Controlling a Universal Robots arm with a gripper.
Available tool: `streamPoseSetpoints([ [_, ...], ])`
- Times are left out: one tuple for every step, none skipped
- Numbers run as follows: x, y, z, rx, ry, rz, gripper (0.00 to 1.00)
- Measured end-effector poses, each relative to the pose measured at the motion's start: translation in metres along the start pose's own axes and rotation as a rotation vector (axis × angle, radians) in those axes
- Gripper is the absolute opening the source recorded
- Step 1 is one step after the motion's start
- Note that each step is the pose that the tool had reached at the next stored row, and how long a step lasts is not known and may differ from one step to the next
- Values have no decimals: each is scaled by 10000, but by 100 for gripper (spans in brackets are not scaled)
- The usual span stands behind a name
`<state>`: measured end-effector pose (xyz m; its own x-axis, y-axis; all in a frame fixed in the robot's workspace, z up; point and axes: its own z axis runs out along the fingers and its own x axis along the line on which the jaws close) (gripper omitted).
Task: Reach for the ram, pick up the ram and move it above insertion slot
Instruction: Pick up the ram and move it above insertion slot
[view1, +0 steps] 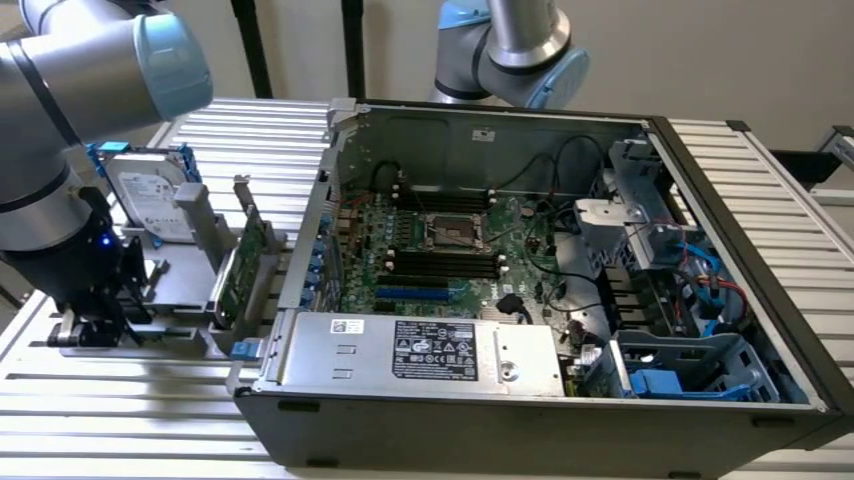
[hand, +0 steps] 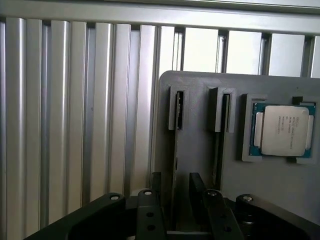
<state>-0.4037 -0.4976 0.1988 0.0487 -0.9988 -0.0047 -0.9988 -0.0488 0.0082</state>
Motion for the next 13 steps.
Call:
streamPoseSetpoints([
  [0, 0, 6, 1, 0, -5, 36],
  [0, 1, 11, 1, 0, -8, 36],
  [-1, 1, 15, 1, -1, -11, 36],
  [0, 1, 18, 0, -1, -13, 36],
  [0, 1, 19, 0, 0, -14, 35],
  [0, 1, 19, -1, 1, -14, 28],
  [0, 1, 20, -1, 0, -14, 22],
  [0, 1, 21, 1, -1, -14, 22],
  [0, 1, 21, 1, -1, -14, 16],
  [0, 1, 21, 1, -1, -14, 16],
  [0, 1, 21, 1, -1, -14, 16],
  [0, 1, 21, 1, -2, -14, 14],
  [0, 1, 21, 1, -2, -14, 14],
])
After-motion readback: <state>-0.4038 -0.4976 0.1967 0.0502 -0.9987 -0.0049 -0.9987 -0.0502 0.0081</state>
